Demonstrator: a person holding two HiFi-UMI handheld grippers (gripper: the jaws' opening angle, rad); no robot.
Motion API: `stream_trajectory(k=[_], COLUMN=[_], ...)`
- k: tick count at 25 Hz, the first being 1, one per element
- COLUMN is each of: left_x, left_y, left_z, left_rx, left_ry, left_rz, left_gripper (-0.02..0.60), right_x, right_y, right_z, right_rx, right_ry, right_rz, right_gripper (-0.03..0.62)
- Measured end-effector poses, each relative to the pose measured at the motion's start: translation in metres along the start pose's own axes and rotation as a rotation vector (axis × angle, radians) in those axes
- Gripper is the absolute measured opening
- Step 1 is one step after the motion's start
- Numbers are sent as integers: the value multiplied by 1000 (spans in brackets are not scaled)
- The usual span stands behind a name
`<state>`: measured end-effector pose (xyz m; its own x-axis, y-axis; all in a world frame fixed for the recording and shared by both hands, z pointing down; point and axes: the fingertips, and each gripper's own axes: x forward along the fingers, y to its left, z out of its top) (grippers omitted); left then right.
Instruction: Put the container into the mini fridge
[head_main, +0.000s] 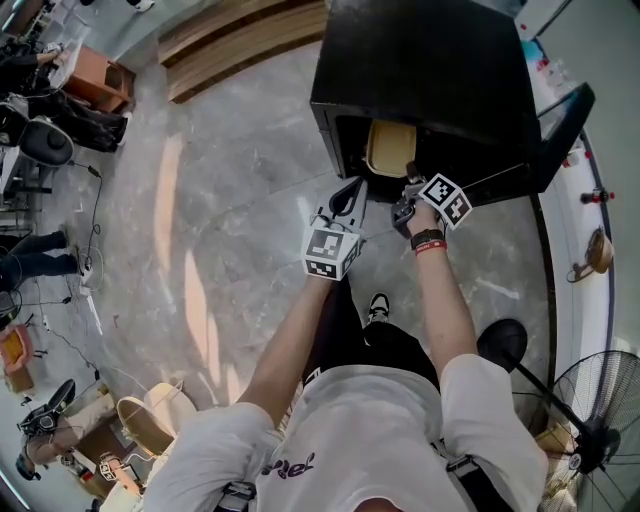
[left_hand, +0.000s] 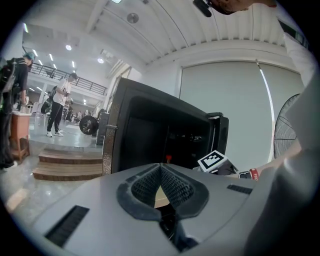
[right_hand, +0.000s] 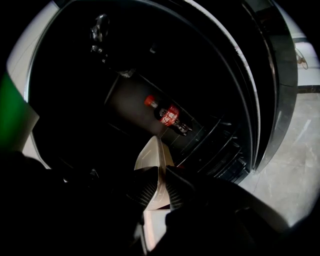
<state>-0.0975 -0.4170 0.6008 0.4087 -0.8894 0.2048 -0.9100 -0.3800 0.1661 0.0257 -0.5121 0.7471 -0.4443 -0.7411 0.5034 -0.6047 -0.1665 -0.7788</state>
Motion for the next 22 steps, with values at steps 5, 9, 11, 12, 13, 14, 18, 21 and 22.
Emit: stream_trajectory(k=[5,9,11,12,13,14,18,21,22], left_x=[2,4,6,7,8,9,12,14,15], left_y=[9,16,20,22,25,27,31,33,33], left_z=[-7,-13,-13,-12,-12,-11,-15,-21,-23], left_rx=[-6,-6,0,3,7,10,11,6,5], left_ry=[17,27,32,32,32,33,33,43,46], left_rz=[-2,-4,-5,-5,-6,-6,-8,-10,-11], left_gripper=[18,18,18,18,18,18,18,18,18], right_x=[17,30,37,41,44,48,62,74,77], right_y=[6,9,10,11,12,13,14,13,13], right_z=[6,11,13,14,16,17,23,28,30], right_rx=[-4,-12,-25,-31,-35,-38,-39,-41,-42], right_ry=[-15,-31,-31,-31,-33,-35,-41,-44,-46], right_rz=[5,13,17,18,19,20,18,10,8], right_gripper=[61,61,61,61,61,61,61,63,63])
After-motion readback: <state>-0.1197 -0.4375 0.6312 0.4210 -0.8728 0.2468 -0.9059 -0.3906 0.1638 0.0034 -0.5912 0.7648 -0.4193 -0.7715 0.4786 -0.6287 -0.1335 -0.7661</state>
